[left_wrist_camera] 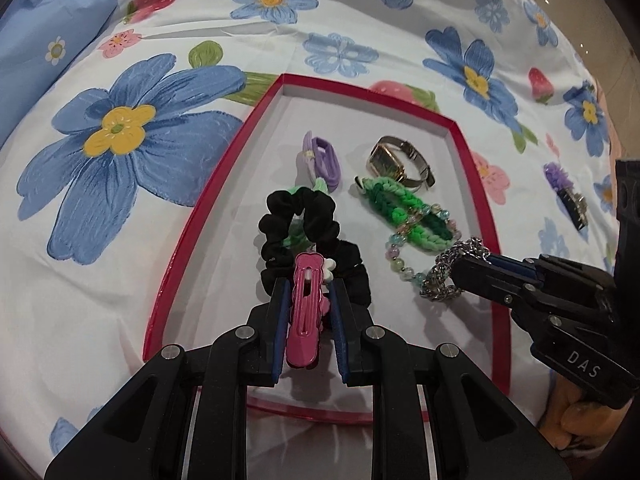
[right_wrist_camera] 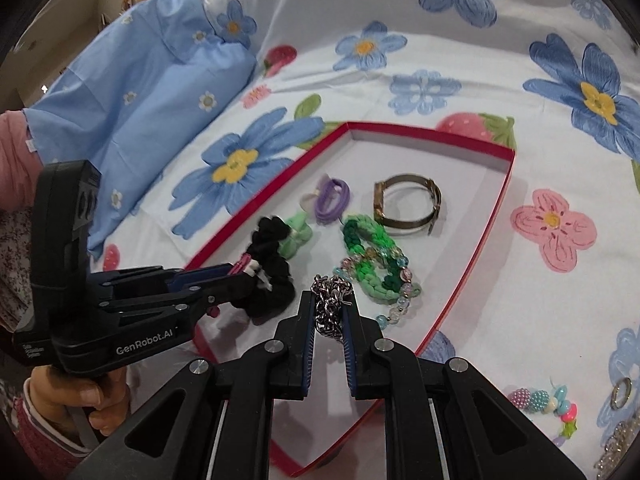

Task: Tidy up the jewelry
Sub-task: 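Carry the pink clip and silver chain into the red tray while both tools release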

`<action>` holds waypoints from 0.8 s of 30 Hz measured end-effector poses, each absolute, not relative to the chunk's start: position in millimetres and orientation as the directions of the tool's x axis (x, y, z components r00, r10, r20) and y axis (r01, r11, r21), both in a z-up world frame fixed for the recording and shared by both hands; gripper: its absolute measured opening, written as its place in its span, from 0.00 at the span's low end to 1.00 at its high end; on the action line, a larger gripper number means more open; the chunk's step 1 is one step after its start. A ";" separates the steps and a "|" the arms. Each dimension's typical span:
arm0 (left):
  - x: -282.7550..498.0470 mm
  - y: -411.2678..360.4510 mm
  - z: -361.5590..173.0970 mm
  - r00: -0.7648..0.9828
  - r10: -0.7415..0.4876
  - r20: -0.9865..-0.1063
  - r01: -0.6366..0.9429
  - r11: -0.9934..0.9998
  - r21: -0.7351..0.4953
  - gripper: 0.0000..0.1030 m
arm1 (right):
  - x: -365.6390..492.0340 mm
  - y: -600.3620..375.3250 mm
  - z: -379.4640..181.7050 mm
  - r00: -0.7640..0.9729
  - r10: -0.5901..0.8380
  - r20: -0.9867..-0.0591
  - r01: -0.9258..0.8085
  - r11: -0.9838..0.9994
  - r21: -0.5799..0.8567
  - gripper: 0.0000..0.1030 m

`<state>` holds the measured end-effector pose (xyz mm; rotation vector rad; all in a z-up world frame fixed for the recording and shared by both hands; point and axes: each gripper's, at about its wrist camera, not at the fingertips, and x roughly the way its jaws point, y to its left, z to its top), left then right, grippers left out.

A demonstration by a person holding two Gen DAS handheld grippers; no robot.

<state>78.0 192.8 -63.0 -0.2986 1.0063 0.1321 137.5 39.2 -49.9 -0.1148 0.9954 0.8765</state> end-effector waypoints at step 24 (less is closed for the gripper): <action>72.3 193.2 -62.8 0.532 -0.005 -0.847 -0.274 0.945 -0.178 0.33 | 139.7 38.6 -60.5 0.231 0.556 -0.798 -0.679 0.680 0.277 0.17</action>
